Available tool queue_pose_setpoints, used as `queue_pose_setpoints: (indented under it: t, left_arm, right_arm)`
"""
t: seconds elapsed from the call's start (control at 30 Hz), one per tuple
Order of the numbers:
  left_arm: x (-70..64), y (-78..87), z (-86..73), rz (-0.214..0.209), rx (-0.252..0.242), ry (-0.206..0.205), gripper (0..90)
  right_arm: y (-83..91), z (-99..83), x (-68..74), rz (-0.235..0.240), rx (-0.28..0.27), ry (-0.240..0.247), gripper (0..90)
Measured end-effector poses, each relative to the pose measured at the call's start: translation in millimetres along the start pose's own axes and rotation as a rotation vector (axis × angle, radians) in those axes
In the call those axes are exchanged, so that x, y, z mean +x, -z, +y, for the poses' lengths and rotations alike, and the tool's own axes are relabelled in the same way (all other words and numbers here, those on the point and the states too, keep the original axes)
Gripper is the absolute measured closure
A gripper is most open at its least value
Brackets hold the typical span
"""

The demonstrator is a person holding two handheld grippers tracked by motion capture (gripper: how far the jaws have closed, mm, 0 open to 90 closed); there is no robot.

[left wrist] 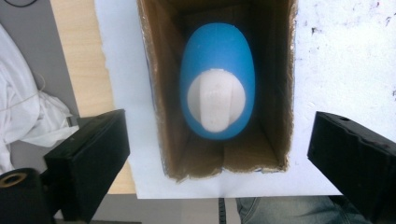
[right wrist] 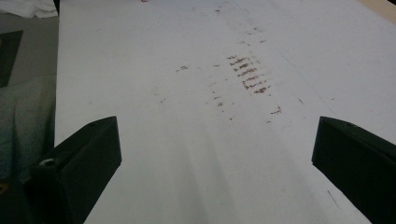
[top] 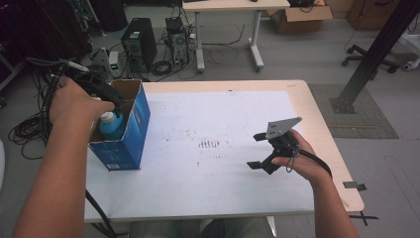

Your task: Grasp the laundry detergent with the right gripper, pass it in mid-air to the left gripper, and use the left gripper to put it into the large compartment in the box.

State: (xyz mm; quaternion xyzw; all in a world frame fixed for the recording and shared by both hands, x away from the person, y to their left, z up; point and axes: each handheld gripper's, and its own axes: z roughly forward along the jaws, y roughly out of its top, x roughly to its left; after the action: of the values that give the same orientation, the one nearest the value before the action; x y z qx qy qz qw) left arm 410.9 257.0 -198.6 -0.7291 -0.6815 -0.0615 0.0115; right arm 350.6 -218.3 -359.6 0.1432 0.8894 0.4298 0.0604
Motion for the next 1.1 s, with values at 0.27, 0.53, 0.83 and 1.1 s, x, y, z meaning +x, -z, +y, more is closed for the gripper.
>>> queue_pose_setpoints:
  t: [0.27,0.53,0.83,1.1]
  left_arm:
    - [-10.5,20.1,1.1,0.007,-0.026,-0.076,0.2]
    - [-27.0,43.5,5.3,-0.018,-0.067,-0.184,0.2]
    - [-55.1,65.7,4.3,-0.058,-0.129,-0.377,0.2]
    - [-78.4,68.8,-0.2,-0.099,-0.115,-0.562,0.2]
  right_arm:
    - [5.8,2.7,-1.3,-0.006,0.003,0.001,1.5]
    - [14.0,9.2,-3.3,-0.011,0.028,0.008,1.5]
    - [28.3,27.2,-4.9,-0.025,0.076,0.038,1.5]
    - [34.3,42.6,-4.0,-0.026,0.133,0.07,1.8]
